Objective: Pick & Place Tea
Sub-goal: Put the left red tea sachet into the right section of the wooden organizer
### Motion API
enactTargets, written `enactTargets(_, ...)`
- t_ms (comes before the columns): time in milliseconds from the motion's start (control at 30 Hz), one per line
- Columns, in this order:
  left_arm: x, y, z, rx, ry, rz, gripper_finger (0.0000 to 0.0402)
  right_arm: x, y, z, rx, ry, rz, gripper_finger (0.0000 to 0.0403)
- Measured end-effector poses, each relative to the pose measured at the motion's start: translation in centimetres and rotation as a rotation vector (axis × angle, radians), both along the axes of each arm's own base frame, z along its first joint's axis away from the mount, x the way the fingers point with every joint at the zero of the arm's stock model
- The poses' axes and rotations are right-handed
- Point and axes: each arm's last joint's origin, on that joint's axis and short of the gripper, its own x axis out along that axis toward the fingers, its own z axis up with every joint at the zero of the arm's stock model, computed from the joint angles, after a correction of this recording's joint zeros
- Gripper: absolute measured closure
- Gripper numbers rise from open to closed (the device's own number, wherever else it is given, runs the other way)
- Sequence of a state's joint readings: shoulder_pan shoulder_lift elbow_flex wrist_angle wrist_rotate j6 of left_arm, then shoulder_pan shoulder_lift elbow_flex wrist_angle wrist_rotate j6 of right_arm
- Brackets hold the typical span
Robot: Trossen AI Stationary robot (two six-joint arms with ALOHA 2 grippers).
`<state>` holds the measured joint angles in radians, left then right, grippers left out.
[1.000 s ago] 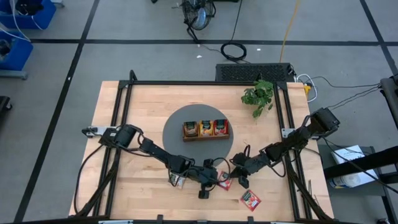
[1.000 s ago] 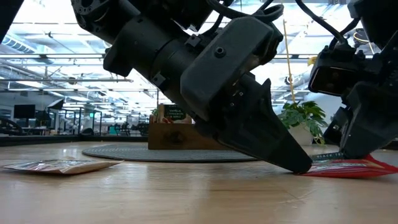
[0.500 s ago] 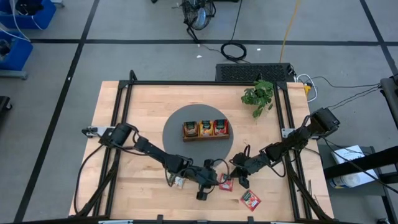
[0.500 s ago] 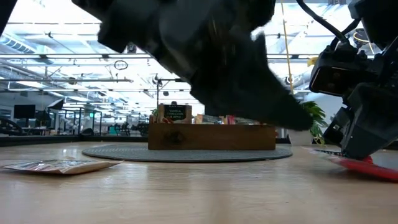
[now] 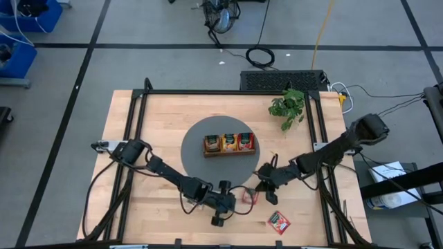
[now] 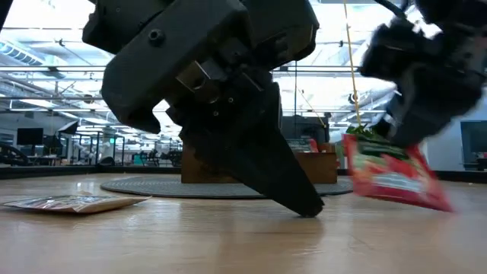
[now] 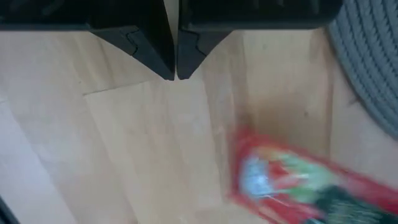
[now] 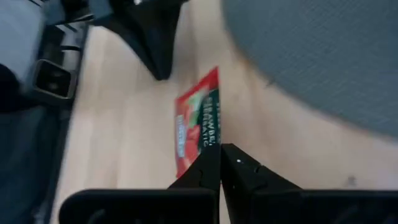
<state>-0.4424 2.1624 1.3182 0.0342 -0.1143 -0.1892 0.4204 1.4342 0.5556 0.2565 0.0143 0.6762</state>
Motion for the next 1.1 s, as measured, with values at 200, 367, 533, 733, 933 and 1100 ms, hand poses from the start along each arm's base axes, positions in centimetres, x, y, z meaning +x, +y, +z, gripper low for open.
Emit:
enactTargets(200, -0.9, -1.1, -0.2, 0.083, 0.013, 0.015, 0.0376, 1.4, -2.3, 5.3, -0.220, -0.002, -0.021, 0.0403)
enactTargets(367, -1.5, -1.9, -0.1, 0.160, -0.009, 0.003, 0.0376, 2.3, -4.3, 9.2, -0.399, 0.010, -0.019, 0.0403)
enactTargets(533, -1.5, -1.9, 0.0, 0.172, -0.015, 0.009, 0.0376, 3.3, -6.6, 11.3, -0.588, 0.085, -0.024, 0.0403)
enactTargets(733, -1.4, -1.7, 0.0, 0.172, -0.015, 0.014, 0.0376, 4.3, -9.2, 11.3, -0.684, 0.161, -0.020, 0.0403)
enactTargets(933, -1.4, -1.7, -0.1, 0.174, -0.012, 0.014, 0.0376, 5.2, -10.9, 9.6, -0.705, 0.247, -0.024, 0.0403)
enactTargets(1100, -1.4, -1.7, -0.1, 0.175, -0.010, 0.014, 0.0376, 6.0, -11.5, 7.9, -0.712, 0.310, -0.010, 0.0403)
